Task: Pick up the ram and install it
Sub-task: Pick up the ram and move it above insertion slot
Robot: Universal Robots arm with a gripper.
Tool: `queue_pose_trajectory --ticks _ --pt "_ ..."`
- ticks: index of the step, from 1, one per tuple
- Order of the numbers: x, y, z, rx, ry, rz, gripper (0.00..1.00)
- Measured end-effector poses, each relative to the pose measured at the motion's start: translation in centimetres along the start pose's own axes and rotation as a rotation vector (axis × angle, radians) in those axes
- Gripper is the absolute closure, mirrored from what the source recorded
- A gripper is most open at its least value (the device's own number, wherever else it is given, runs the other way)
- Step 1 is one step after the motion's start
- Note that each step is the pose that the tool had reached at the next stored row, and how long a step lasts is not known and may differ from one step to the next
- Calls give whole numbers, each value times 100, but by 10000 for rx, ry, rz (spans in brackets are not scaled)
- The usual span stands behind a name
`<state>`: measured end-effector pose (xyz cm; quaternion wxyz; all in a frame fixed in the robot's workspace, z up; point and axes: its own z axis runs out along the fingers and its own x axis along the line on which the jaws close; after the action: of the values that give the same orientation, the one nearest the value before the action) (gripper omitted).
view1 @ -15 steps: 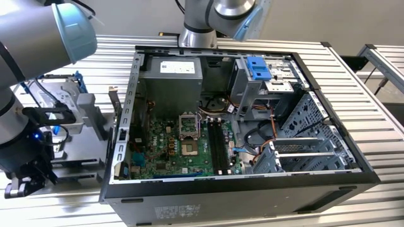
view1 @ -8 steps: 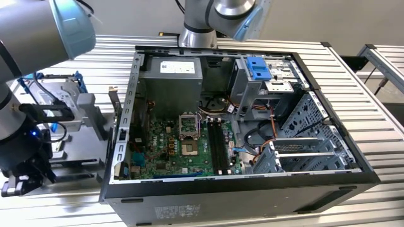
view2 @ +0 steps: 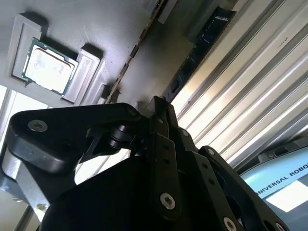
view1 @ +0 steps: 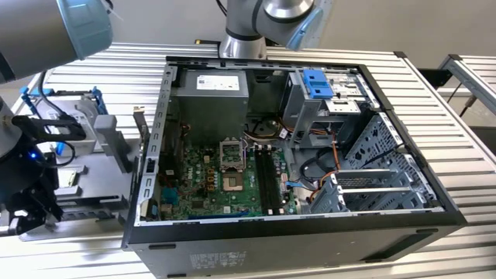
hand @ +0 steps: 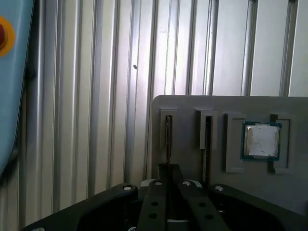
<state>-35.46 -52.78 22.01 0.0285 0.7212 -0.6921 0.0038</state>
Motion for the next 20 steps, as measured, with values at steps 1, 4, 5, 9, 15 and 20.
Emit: queue_pose_trajectory --ticks 1,4,5,9,15,20 --pt "1 0 -14 -1 0 16 100" --pt "2 2 -58 -2 -2 56 100" --pt "3 3 -76 -4 -1 60 100" --pt "5 5 -116 -3 -3 74 100" --pt "7 7 -156 -5 -3 95 100" --pt "13 12 -296 -5 -3 99 100"
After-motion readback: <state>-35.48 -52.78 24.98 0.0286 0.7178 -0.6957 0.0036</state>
